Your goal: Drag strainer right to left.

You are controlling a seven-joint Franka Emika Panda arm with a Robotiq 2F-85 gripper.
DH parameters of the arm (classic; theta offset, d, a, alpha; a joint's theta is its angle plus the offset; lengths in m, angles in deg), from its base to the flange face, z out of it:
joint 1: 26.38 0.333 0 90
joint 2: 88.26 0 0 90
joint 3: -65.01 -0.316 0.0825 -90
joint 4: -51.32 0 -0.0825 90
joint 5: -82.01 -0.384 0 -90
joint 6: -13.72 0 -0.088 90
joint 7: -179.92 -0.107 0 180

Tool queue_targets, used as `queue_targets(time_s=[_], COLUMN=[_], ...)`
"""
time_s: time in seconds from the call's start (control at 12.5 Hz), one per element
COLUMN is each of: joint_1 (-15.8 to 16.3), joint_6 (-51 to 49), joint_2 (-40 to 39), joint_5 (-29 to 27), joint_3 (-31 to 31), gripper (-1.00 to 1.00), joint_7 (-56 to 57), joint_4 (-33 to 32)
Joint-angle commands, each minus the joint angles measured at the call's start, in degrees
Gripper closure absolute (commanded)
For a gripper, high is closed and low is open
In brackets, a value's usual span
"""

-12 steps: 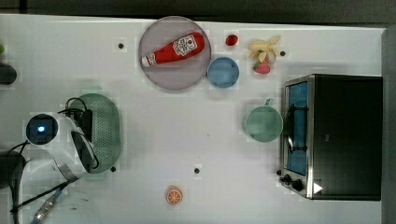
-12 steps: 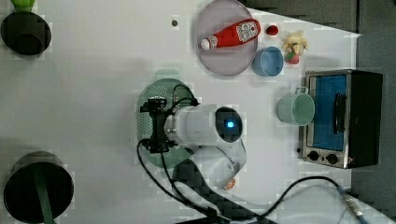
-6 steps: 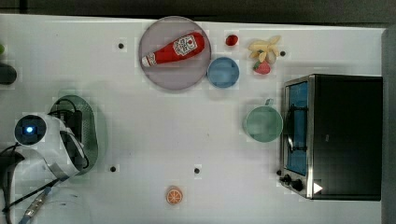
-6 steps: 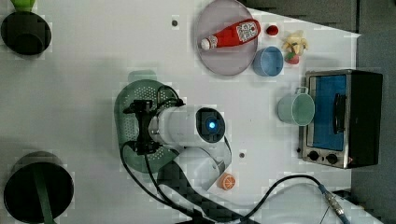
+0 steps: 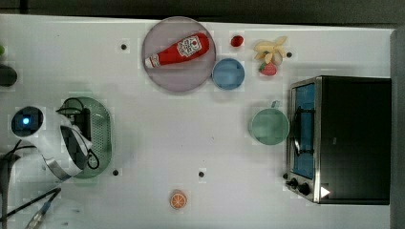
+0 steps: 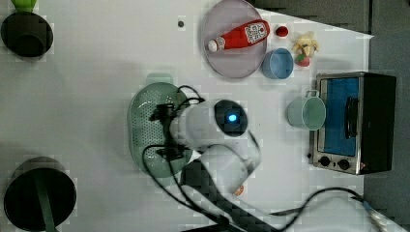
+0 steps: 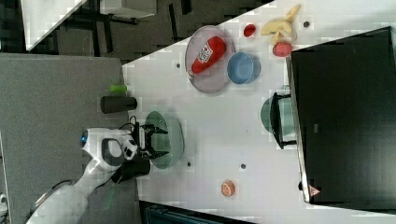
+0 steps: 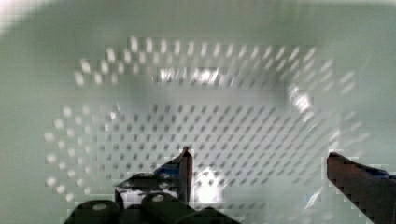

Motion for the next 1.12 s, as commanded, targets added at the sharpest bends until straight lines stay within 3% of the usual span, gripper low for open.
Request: queue_targets(time_s=[0.08, 0.48, 0.8, 1.12], joint_1=[-1.5, -3.0, -4.2, -4.5], joint_6=[-8.6, -24.8, -33.8, -34.1], joint_2=[15.0, 32.8, 42.5, 45.0], joint_5=[0.1, 4.5, 11.4, 15.6], joint_3=[5.2, 21.9, 33.4, 38.5], gripper=[-1.00, -1.00, -1.00, -1.00], joint_7=[14.3, 43.5, 67.2, 75.0], joint_4=[1.6, 1.7, 1.6, 1.5])
